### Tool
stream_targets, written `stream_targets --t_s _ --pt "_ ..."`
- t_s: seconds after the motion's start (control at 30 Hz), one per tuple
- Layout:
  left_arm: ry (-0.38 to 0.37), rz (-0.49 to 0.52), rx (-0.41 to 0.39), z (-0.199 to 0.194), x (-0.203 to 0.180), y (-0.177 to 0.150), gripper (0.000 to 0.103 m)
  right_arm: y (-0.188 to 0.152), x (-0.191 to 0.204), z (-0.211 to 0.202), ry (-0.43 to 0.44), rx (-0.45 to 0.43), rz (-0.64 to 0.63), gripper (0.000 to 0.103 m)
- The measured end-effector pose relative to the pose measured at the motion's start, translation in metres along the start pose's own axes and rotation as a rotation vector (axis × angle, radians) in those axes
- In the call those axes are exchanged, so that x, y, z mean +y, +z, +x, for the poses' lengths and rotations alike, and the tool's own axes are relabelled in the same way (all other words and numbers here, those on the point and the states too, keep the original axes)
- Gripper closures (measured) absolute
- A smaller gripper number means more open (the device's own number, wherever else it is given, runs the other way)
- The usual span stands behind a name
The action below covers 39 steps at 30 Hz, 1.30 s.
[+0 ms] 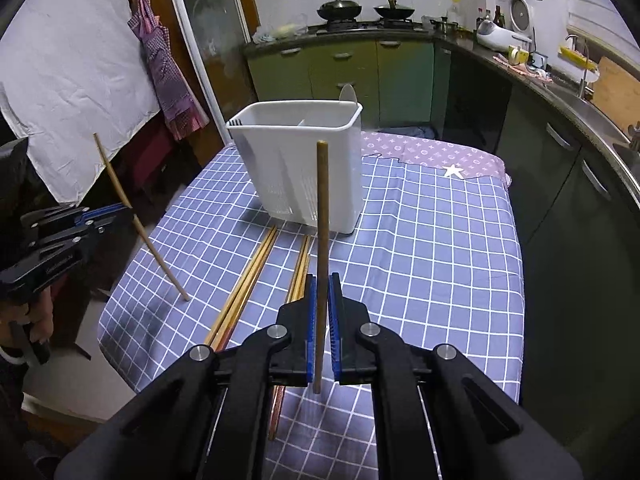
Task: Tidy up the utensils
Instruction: 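Drop the left tool's chopstick into the holder while the right drops its chopstick in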
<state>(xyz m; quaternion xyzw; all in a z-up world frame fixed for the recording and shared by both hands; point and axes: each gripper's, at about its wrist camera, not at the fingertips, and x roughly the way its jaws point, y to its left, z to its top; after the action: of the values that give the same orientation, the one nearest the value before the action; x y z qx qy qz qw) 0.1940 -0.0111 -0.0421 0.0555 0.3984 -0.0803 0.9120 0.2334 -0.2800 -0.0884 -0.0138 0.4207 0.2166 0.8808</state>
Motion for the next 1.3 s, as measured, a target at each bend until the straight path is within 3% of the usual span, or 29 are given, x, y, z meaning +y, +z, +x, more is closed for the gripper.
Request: stream_targets --t_s 0.33,0.63,0.87,1.1,1.3 --pt "-0.01 0.012 -0.02 -0.009 -0.006 0.007 0.097 -0.006 0.001 -0.009 0.008 -0.012 -0.008 0.096" --pt "-0.023 0.038 -0.041 -0.019 -0.017 0.029 0.097 0.01 0.003 -0.023 0.023 -0.055 -0.017 0.096" --pt "-0.048 0.058 -0.103 -0.041 -0.027 0.072 0.097 0.047 0.004 -0.055 0.022 -0.151 -0.032 0.096" --pt "-0.089 0.053 -0.238 -0.067 -0.039 0.129 0.097 0.09 0.002 -0.088 0.008 -0.242 -0.038 0.096" --pt "-0.088 0.022 -0.319 -0.065 -0.045 0.17 0.097 0.13 -0.001 -0.105 0.037 -0.328 -0.016 0.096"
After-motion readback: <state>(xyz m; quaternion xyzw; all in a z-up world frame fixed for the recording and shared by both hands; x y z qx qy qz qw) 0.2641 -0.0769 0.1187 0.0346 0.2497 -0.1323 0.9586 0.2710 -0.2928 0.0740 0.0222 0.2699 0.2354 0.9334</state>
